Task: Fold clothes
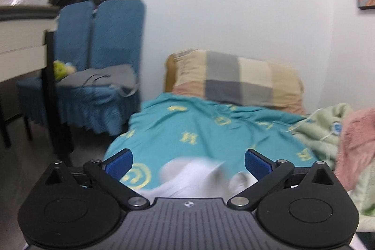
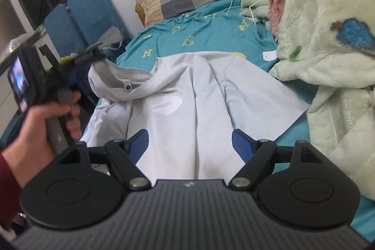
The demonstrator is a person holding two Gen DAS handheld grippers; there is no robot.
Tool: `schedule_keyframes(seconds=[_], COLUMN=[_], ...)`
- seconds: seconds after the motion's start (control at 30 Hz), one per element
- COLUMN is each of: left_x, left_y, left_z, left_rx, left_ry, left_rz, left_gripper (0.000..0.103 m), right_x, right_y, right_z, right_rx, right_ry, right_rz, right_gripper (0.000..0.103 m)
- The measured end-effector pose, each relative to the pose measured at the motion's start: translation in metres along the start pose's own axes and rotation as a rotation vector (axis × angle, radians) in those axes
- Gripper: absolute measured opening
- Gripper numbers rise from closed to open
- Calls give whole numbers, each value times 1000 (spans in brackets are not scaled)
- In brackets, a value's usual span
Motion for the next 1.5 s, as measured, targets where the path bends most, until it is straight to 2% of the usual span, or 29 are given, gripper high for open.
schedule_keyframes(seconds=[0.13, 0.3, 0.37, 0.43, 0.57, 0.63, 0.7, 0.87, 1.0, 1.07, 1.13, 1.2, 1.27, 1.37, 1.43, 1.5], left_x=[-12, 6, 18, 30, 38, 44, 54, 83, 106, 115, 121, 126, 129, 127, 124, 122], left_y=[24, 117, 162, 201, 236, 237, 229, 207, 185, 173, 166, 165, 166, 174, 179, 181], left_z=[14, 14, 12, 7, 1, -4, -14, -38, -55, -61, -66, -73, -77, -75, -72, -70], left_rx=[27, 88, 105, 112, 110, 102, 114, 141, 177, 206, 227, 247, 266, 254, 237, 220], left_ry=[-57, -111, -84, -43, -31, -12, 27, 87, 156, 196, 237, 261, 284, 298, 275, 253], left_rz=[-32, -31, -2, 3, -19, -31, 1, 69, 110, 121, 121, 121, 127, 121, 129, 145], left_gripper=[103, 103, 103, 103, 103, 103, 103, 103, 103, 102, 102, 102, 101, 101, 101, 101], right_x=[-6, -9, -9, -5, 16, 32, 47, 79, 99, 99, 98, 96, 94, 76, 54, 33], right_y=[-9, -7, -6, -6, -24, -45, -77, -185, -266, -299, -314, -325, -326, -325, -330, -337], right_z=[2, 6, 5, 3, 8, 21, 36, 74, 80, 73, 73, 73, 87, 121, 139, 148], right_rx=[-11, -44, -47, -49, -51, -55, -60, -48, 10, 63, 79, 85, 25, -65, -79, -54], right_ry=[6, -16, -32, -25, 44, 86, 153, 267, 354, 434, 461, 477, 473, 390, 303, 205], right_rz=[23, 54, 70, 82, 79, 82, 50, -39, -101, -177, -214, -242, -283, -382, -441, -452], right_gripper=[79, 79, 77, 69, 62, 61, 61, 59, 57, 44, 16, 9, 8, 8, 8, 8])
Point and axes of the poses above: each gripper's, at about its wrist camera, not at the fingertips, and y roughly against the way its jaws point, x to its left, z to its top, the point moved 4 cm from there along -y, roughly the way its jaws point, and after that the axes turned 9 degrees about -x, right-handed, at the moved point
